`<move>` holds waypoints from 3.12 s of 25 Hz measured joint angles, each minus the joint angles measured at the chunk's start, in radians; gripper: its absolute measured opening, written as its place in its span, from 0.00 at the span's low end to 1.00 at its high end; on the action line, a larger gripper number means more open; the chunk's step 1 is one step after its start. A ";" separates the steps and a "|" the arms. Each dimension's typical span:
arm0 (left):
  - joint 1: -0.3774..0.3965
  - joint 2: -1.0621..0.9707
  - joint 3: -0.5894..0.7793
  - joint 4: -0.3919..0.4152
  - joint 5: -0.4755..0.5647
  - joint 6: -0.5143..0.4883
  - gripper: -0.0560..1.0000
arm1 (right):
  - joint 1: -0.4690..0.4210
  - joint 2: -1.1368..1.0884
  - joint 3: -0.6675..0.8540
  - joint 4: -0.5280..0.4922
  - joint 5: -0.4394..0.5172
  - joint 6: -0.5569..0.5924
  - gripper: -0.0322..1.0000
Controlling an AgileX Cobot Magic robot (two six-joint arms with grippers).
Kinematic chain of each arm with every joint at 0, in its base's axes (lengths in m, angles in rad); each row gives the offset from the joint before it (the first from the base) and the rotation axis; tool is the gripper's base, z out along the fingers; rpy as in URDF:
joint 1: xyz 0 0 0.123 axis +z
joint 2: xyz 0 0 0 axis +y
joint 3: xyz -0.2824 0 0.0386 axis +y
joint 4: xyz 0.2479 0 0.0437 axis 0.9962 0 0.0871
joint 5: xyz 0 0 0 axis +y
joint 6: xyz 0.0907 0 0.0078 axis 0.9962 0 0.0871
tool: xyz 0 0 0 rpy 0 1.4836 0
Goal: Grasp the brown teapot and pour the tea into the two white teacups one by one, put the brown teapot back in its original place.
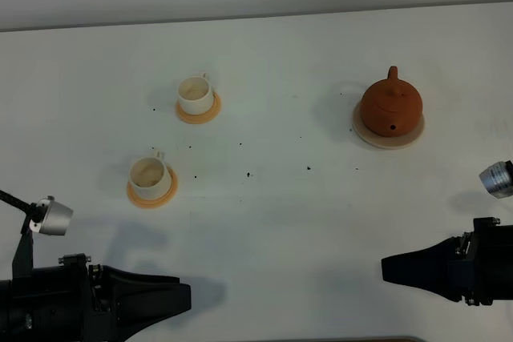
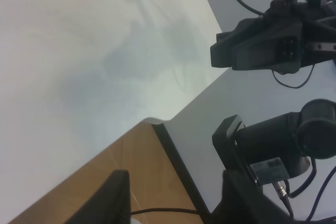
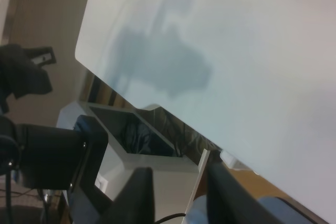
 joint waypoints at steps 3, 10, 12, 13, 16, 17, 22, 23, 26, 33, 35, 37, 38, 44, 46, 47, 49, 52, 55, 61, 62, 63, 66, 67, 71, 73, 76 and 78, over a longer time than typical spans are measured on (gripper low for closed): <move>0.000 0.000 0.000 0.000 0.000 0.000 0.43 | 0.000 0.000 0.000 0.000 0.000 0.000 0.26; 0.000 0.000 0.000 0.000 0.000 0.000 0.43 | 0.000 0.000 0.000 0.000 0.000 0.000 0.26; 0.000 0.000 0.000 0.000 0.000 0.000 0.43 | 0.000 0.000 0.000 0.000 0.000 0.000 0.26; 0.000 0.000 0.000 0.000 0.000 0.000 0.43 | 0.000 0.000 0.000 0.000 0.000 0.000 0.26; 0.000 0.000 0.000 0.000 0.000 0.000 0.43 | 0.000 0.000 0.000 0.000 0.000 0.000 0.26; 0.000 0.000 0.000 0.000 0.000 0.000 0.43 | 0.000 0.000 0.000 0.000 0.000 0.000 0.26; 0.000 0.000 0.000 0.000 0.000 0.000 0.43 | 0.000 0.000 0.000 0.000 0.000 0.000 0.26; 0.000 0.000 0.000 0.000 0.000 0.000 0.43 | 0.000 0.000 0.000 0.000 0.000 0.000 0.26; 0.000 0.000 0.000 0.000 0.000 0.000 0.43 | 0.000 0.000 0.000 0.000 0.001 0.000 0.26; 0.000 0.000 0.000 0.000 0.000 0.000 0.43 | 0.000 0.000 0.000 0.000 0.002 0.000 0.26; 0.000 0.000 0.000 0.000 0.000 0.000 0.43 | 0.000 0.000 0.000 0.000 0.004 0.000 0.26; 0.000 0.000 0.000 0.000 0.000 0.000 0.43 | 0.000 0.000 0.000 0.000 0.004 0.000 0.26; 0.000 0.000 0.000 0.000 0.000 0.000 0.43 | 0.000 0.000 0.000 0.000 0.004 0.000 0.26; 0.000 0.000 0.000 0.000 0.000 0.000 0.43 | 0.000 0.000 0.000 0.000 0.004 0.002 0.26; 0.000 0.000 0.000 0.000 0.000 0.000 0.43 | 0.000 0.000 0.000 0.000 0.004 0.002 0.26; 0.000 0.000 0.000 -0.001 -0.001 0.000 0.43 | 0.000 0.000 0.000 0.000 0.004 0.002 0.26; 0.000 0.000 0.000 -0.013 -0.012 0.000 0.43 | 0.000 0.000 0.000 0.000 0.004 0.002 0.26; 0.000 0.000 0.000 -0.034 -0.027 0.000 0.43 | 0.000 0.000 0.000 0.000 0.004 0.002 0.26; 0.000 0.000 0.000 -0.046 -0.028 0.000 0.43 | 0.000 0.000 0.000 0.000 0.005 0.004 0.26; 0.000 0.000 -0.006 -0.050 -0.028 0.000 0.43 | 0.000 0.000 -0.002 0.013 0.005 0.004 0.26; 0.000 0.000 -0.015 -0.049 -0.028 0.000 0.43 | 0.000 0.000 -0.007 0.016 0.005 0.004 0.26; 0.000 0.000 -0.031 -0.048 -0.028 -0.002 0.43 | 0.000 0.001 -0.016 0.016 0.005 0.004 0.26; 0.000 0.000 -0.100 -0.048 -0.027 -0.029 0.43 | 0.000 0.002 -0.060 0.019 0.007 0.003 0.26; 0.000 0.000 -0.128 -0.048 -0.027 -0.042 0.43 | 0.000 0.002 -0.077 0.019 0.007 0.003 0.26; 0.000 0.000 -0.230 -0.048 -0.028 -0.091 0.43 | 0.000 0.003 -0.166 0.017 0.008 0.016 0.26; 0.000 0.000 -0.270 -0.047 -0.040 -0.110 0.43 | 0.000 0.004 -0.213 0.000 0.010 0.033 0.26; 0.000 0.000 -0.318 -0.010 -0.075 -0.142 0.43 | 0.000 0.003 -0.271 -0.030 0.009 0.078 0.26; 0.000 0.000 -0.337 0.028 -0.101 -0.163 0.43 | 0.000 0.003 -0.299 -0.046 0.010 0.100 0.26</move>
